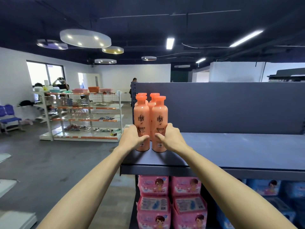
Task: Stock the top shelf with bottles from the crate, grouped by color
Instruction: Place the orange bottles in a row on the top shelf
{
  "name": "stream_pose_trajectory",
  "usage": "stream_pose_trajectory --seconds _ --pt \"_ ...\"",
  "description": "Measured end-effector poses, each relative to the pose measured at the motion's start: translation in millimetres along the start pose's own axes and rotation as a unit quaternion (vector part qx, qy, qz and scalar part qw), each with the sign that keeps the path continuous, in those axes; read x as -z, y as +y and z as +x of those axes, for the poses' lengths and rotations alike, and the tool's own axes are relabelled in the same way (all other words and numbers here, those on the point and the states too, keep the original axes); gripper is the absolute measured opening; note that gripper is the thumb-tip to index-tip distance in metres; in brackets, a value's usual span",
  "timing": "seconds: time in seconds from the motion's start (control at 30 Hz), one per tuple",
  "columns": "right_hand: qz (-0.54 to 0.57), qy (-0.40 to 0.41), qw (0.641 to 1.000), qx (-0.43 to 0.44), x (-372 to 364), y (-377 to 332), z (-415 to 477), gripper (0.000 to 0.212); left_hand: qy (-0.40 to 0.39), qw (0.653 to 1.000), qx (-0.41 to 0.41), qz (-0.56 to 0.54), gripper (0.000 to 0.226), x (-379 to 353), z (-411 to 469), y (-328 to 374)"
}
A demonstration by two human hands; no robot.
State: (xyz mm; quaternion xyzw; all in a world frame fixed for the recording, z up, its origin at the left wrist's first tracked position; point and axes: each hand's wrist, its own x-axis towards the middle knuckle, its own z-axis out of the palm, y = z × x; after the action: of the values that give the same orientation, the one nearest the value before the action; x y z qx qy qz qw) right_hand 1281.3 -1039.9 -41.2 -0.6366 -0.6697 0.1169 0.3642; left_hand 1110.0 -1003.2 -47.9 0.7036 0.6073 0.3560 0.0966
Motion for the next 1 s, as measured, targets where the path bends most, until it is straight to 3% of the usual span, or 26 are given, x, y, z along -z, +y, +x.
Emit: stream_pose_trajectory --seconds 1.0 --pt "-0.019 0.006 0.999 -0.034 -29.3 -13.5 35.6 0.046 -0.04 0.999 -0.022 0.003 0.061 -1.3 37.7 -25.8"
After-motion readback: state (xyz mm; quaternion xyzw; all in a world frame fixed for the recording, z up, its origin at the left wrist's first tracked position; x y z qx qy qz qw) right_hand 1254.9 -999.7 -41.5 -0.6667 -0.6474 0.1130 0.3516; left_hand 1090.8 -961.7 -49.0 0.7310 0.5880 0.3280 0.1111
